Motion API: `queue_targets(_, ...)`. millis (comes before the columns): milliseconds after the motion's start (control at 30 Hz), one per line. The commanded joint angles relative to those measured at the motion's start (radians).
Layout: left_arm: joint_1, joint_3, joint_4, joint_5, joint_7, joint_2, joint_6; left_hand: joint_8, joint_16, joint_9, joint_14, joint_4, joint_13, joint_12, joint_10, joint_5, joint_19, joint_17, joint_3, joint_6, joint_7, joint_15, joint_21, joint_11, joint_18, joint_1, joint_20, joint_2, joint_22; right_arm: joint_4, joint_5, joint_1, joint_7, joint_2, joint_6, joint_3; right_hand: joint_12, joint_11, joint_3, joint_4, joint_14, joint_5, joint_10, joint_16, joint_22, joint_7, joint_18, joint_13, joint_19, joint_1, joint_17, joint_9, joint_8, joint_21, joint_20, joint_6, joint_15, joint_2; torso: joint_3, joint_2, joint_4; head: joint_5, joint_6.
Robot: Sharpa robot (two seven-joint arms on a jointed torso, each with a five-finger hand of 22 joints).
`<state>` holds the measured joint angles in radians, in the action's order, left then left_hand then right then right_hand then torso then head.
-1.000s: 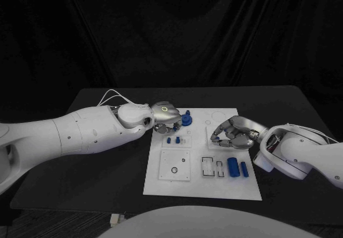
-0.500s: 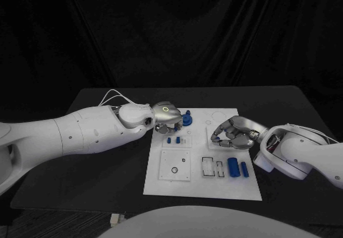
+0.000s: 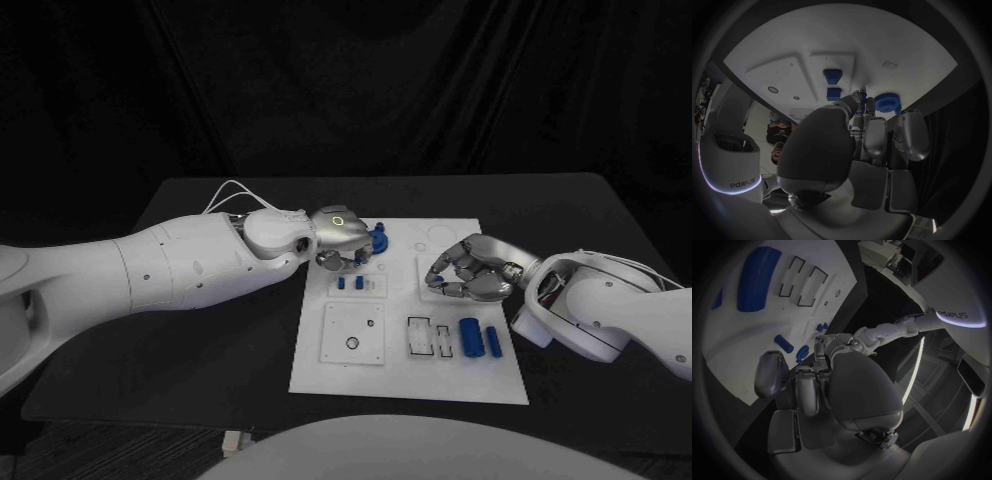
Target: Assemble the parts on the task board
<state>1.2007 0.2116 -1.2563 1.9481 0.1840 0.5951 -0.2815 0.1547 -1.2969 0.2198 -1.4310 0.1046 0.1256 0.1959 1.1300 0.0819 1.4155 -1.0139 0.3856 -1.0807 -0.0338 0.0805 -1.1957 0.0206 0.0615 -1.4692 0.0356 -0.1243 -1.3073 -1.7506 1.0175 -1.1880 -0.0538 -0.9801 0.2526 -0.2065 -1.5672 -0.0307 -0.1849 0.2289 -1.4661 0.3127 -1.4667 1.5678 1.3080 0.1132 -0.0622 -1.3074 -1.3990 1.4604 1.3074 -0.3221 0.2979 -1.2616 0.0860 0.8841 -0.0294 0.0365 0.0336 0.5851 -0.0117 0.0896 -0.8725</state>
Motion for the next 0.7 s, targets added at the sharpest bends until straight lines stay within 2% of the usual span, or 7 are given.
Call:
queue_targets(33, -0.005, 0.001, 0.0, 0.001, 0.015, -0.002, 0.026, -0.007, 0.006, -0.002, 0.009, 0.0, 0.001, -0.003, 0.006, -0.001, -0.008, 0.006, 0.005, 0.007, 0.004, -0.001, 0.007, -0.003, 0.016, 0.006, 0.0, -0.002, -0.159, -0.002, 0.002, 0.002, -0.01, -0.002, -0.009, 0.0, -0.004, -0.008, 0.001, -0.007, -0.105, 0.007, -0.104, 0.003, 0.167, 0.001, -0.011, -0.263, -0.002, 0.009, 0.263, 0.001, 0.007, 0.001, 0.002, 0.005, 0.008, -0.001, 0.0, 0.0, -0.0002, -0.001, 0.0)
queue_targets(700, -0.006, 0.001, 0.001, 0.001, 0.003, 0.007, 0.029, -0.001, 0.018, 0.0, 0.019, -0.009, -0.001, -0.013, 0.005, 0.014, -0.014, 0.023, 0.011, -0.005, 0.002, -0.002, 0.02, -0.003, 0.018, 0.005, 0.001, -0.002, -0.157, -0.002, 0.002, 0.002, -0.011, 0.0, -0.008, 0.0, -0.004, -0.008, 0.001, -0.008, -0.105, 0.007, -0.104, 0.003, 0.167, 0.001, -0.011, -0.263, -0.002, 0.009, 0.263, 0.002, 0.007, 0.002, 0.002, 0.005, 0.008, 0.0, -0.0003, 0.001, 0.0005, 0.0, 0.0)
